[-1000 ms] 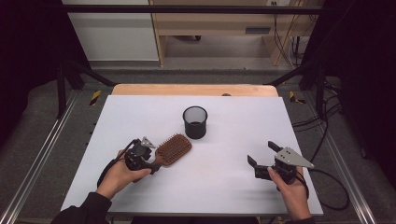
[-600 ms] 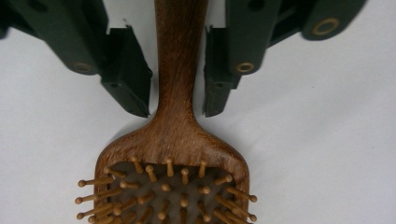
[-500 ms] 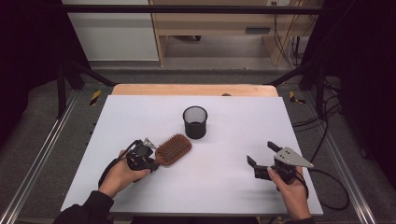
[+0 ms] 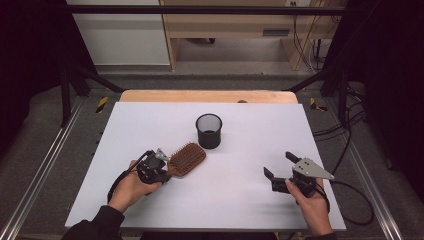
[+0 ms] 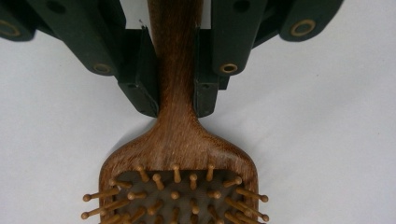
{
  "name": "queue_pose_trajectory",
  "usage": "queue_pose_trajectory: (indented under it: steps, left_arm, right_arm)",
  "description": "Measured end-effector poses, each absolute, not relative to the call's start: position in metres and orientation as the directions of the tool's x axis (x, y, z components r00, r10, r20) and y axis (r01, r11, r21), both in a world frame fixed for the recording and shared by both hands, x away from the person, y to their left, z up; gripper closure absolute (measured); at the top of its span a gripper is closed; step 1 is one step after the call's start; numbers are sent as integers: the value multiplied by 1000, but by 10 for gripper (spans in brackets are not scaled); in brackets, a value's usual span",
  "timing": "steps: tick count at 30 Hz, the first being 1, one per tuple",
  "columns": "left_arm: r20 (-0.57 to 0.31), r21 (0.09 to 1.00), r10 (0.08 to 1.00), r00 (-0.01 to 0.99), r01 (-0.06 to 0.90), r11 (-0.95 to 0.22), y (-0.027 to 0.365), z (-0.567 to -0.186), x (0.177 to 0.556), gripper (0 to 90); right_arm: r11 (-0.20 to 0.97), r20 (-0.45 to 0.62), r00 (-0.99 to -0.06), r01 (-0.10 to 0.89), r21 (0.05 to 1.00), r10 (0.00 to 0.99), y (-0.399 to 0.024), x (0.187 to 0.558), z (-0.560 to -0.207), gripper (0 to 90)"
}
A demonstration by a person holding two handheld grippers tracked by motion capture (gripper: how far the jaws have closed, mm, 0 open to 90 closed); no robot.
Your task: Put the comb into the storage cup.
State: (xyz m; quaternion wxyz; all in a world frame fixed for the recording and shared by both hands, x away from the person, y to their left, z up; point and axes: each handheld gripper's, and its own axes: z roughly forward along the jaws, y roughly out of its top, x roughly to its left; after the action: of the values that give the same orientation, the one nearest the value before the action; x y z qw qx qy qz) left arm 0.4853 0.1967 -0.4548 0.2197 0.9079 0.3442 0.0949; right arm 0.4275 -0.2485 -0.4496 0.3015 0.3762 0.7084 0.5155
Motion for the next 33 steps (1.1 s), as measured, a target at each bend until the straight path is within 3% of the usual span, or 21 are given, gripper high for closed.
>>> queue_pose_trajectory:
  steps: [7,11,13,15,33]
  left_arm:
    - [42,536,673,738,552,-639,202,-458,477,721]
    - [9,625,696,718,539,-564,207,-446,472,724]
    - [75,595,682,728,516,-616,201,-444,470,724]
    - [37,589,686,727,539,-602,200,-446,473,724]
    - [11,447,664,748,590,-673,210,-452,474,721]
  right_arm:
    - [186,-39,-536,222,957,843,-248,428,-450,61]
    - [188,-42,-536,221,957,843,-248,428,-450,61]
    - [189,-41,-536,223,957,843,-248,429,-450,61]
    - [195,-44,-537,227,954,842,-247,429,-451,61]
    - [190,-42,-537,224,956,842,-248,429,-450,61]
